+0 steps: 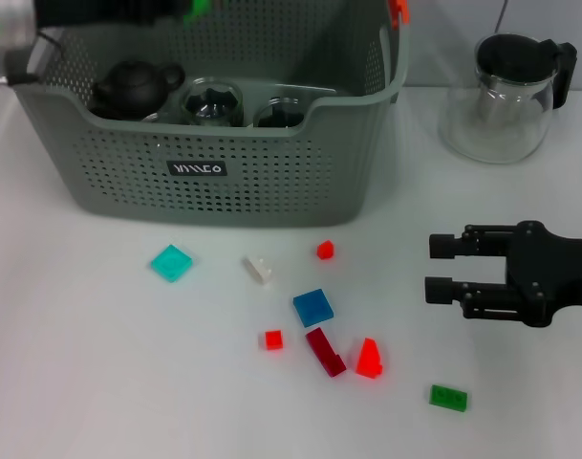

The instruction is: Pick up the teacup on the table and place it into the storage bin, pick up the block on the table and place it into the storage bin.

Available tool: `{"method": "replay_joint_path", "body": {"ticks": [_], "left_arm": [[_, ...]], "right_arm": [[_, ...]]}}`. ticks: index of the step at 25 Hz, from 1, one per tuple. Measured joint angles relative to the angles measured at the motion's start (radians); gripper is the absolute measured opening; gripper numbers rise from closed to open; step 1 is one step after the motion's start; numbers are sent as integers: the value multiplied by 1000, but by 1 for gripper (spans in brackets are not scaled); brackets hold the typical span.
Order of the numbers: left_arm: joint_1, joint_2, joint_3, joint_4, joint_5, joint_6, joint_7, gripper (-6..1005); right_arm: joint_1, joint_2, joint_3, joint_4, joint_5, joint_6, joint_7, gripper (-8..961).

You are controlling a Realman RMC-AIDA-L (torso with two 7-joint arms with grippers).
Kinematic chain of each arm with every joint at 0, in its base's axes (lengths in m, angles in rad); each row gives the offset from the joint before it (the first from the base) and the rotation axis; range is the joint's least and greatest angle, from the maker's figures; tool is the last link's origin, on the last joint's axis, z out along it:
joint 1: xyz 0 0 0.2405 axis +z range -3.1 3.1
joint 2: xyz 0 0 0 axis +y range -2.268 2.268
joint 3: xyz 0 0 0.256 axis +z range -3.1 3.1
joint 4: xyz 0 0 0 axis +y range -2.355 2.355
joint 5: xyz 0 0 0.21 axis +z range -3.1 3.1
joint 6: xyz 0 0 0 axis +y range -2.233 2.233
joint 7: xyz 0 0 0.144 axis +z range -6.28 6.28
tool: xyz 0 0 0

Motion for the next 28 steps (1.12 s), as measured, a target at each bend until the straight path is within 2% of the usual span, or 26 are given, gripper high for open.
{"method": "replay_joint_path", "body": {"ticks": [3, 6, 11, 15, 17, 19, 22, 25, 27, 28], "left_arm": [[-20, -11, 106, 18, 137, -101, -109, 156], [-41, -20, 148, 18, 216, -126, -168, 143], [-46, -35, 139, 38, 215, -129, -176, 165], [-12, -59, 116, 110, 153, -107, -161, 204], [36, -75, 75, 163, 48, -54, -108, 224], [105, -86, 20, 195, -130, 59, -1, 244], [200, -84, -69, 190, -353, 293, 139, 372], [273, -91, -181, 185, -393, 490, 249, 506], [327, -105, -217, 184, -333, 594, 374, 602], [327, -105, -217, 184, -333, 594, 374, 650]], "right_arm": [[7, 3, 0, 0, 0, 2, 1, 655], [9, 3, 0, 0, 1, 2, 3, 655], [10, 3, 0, 0, 1, 3, 4, 655], [12, 3, 0, 0, 1, 2, 5, 655], [11, 3, 0, 0, 1, 0, 5, 656], [10, 3, 1, 0, 1, -3, 3, 656], [7, 3, 9, 0, 0, -3, 1, 656], [6, 4, 12, 0, 0, -4, 2, 656], [5, 4, 13, 0, 0, -3, 3, 656], [5, 4, 13, 0, 0, -1, 3, 656]]}}
